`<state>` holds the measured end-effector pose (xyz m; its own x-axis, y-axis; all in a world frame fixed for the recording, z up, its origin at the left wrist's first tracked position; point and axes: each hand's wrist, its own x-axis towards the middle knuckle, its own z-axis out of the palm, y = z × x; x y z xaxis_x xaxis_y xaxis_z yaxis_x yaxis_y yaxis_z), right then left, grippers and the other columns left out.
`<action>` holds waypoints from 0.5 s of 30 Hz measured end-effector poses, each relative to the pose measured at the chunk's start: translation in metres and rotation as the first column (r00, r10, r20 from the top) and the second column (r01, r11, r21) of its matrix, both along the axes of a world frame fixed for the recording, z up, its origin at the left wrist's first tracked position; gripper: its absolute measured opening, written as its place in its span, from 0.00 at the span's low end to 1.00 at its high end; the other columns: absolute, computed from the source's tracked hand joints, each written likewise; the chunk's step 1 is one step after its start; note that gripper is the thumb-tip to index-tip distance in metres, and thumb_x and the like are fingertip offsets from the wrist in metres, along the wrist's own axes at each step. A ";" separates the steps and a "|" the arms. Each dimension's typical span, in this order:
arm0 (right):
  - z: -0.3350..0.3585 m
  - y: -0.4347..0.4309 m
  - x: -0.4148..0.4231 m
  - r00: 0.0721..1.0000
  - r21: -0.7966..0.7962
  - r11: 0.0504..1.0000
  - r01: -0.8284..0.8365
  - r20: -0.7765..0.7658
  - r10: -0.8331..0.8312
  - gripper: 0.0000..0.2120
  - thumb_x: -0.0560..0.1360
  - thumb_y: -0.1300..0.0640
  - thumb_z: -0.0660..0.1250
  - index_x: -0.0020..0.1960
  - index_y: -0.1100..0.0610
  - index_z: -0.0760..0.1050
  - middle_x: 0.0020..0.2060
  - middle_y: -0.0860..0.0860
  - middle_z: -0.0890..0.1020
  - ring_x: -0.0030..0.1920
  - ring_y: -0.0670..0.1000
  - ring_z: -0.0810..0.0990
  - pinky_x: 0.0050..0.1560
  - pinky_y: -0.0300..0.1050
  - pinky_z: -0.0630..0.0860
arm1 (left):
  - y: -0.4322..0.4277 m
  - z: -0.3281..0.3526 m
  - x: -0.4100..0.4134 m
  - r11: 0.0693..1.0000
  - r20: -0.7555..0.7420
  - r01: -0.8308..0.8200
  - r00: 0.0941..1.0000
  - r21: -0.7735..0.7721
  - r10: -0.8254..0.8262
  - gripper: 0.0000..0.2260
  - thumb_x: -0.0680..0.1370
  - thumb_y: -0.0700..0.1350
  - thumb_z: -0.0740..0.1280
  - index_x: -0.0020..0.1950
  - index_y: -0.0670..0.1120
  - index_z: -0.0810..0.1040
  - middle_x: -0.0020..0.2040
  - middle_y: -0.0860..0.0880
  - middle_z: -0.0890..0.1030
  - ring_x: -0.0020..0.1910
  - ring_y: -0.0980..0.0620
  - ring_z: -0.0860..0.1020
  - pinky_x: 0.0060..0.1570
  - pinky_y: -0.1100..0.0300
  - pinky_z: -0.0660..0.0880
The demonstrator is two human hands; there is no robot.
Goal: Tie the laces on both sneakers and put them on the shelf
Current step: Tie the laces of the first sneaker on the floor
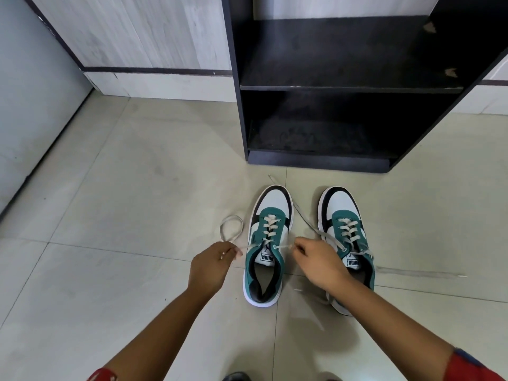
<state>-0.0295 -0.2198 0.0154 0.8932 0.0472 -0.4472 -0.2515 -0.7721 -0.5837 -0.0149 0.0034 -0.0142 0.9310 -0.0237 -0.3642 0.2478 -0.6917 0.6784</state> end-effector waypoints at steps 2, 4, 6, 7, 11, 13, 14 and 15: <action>0.002 -0.001 -0.005 0.975 -0.130 0.991 -0.035 0.212 0.063 0.07 0.78 0.49 0.57 0.50 0.51 0.71 0.46 0.48 0.75 0.48 0.50 0.74 0.47 0.44 0.72 | -0.004 0.001 -0.007 0.989 0.161 -0.012 0.987 0.149 -0.013 0.08 0.78 0.52 0.60 0.55 0.55 0.74 0.54 0.56 0.71 0.50 0.55 0.72 0.51 0.54 0.72; 0.008 0.001 -0.015 0.908 -0.162 0.985 0.059 0.418 0.014 0.11 0.78 0.49 0.58 0.55 0.53 0.72 0.51 0.47 0.73 0.51 0.48 0.71 0.52 0.42 0.71 | -0.009 0.007 -0.013 0.986 0.180 -0.120 0.979 0.119 0.097 0.08 0.78 0.55 0.57 0.52 0.54 0.71 0.53 0.55 0.73 0.47 0.53 0.75 0.48 0.52 0.74; 0.013 0.006 -0.025 0.921 -0.116 0.985 0.126 0.383 -0.073 0.13 0.79 0.47 0.56 0.47 0.54 0.74 0.41 0.46 0.74 0.41 0.46 0.73 0.43 0.39 0.69 | -0.017 0.011 -0.015 0.985 0.055 -0.163 0.986 0.064 0.159 0.13 0.79 0.57 0.53 0.44 0.54 0.73 0.45 0.53 0.79 0.42 0.50 0.79 0.46 0.52 0.75; 0.013 0.011 -0.027 0.957 -0.028 0.985 0.172 0.241 -0.160 0.16 0.79 0.46 0.55 0.45 0.55 0.75 0.36 0.46 0.75 0.35 0.46 0.74 0.37 0.40 0.69 | -0.021 0.011 -0.014 0.985 -0.026 -0.170 0.985 0.007 0.171 0.15 0.79 0.57 0.52 0.42 0.54 0.74 0.43 0.52 0.80 0.41 0.50 0.79 0.46 0.52 0.75; 0.002 0.023 -0.011 0.804 0.477 0.647 0.595 -0.331 -0.494 0.09 0.78 0.55 0.60 0.46 0.54 0.78 0.38 0.49 0.79 0.40 0.49 0.76 0.36 0.40 0.71 | -0.038 0.023 -0.003 0.892 -0.181 -0.341 0.937 -0.297 0.298 0.14 0.80 0.52 0.57 0.46 0.47 0.80 0.43 0.46 0.81 0.37 0.51 0.76 0.41 0.57 0.72; 0.001 0.027 -0.003 0.726 0.562 0.469 0.681 -0.436 -0.531 0.07 0.77 0.58 0.63 0.51 0.54 0.79 0.38 0.50 0.78 0.38 0.48 0.74 0.34 0.39 0.68 | -0.046 0.032 0.000 0.807 -0.237 -0.418 0.907 -0.417 0.348 0.10 0.79 0.47 0.60 0.49 0.45 0.80 0.41 0.49 0.79 0.38 0.55 0.75 0.38 0.61 0.70; 0.002 0.029 -0.001 0.719 0.581 0.435 0.687 -0.459 -0.522 0.07 0.76 0.58 0.64 0.51 0.54 0.79 0.37 0.50 0.77 0.36 0.47 0.73 0.33 0.38 0.67 | -0.049 0.035 0.001 0.781 -0.251 -0.422 0.906 -0.460 0.342 0.08 0.78 0.45 0.62 0.48 0.45 0.80 0.40 0.51 0.79 0.37 0.58 0.76 0.36 0.65 0.70; 0.003 0.032 0.001 0.728 0.584 0.444 0.679 -0.464 -0.504 0.06 0.75 0.57 0.65 0.50 0.54 0.79 0.37 0.50 0.77 0.35 0.46 0.72 0.33 0.38 0.66 | -0.053 0.037 0.001 0.769 -0.254 -0.406 0.913 -0.495 0.319 0.07 0.78 0.43 0.62 0.47 0.44 0.80 0.39 0.52 0.80 0.34 0.60 0.77 0.33 0.69 0.71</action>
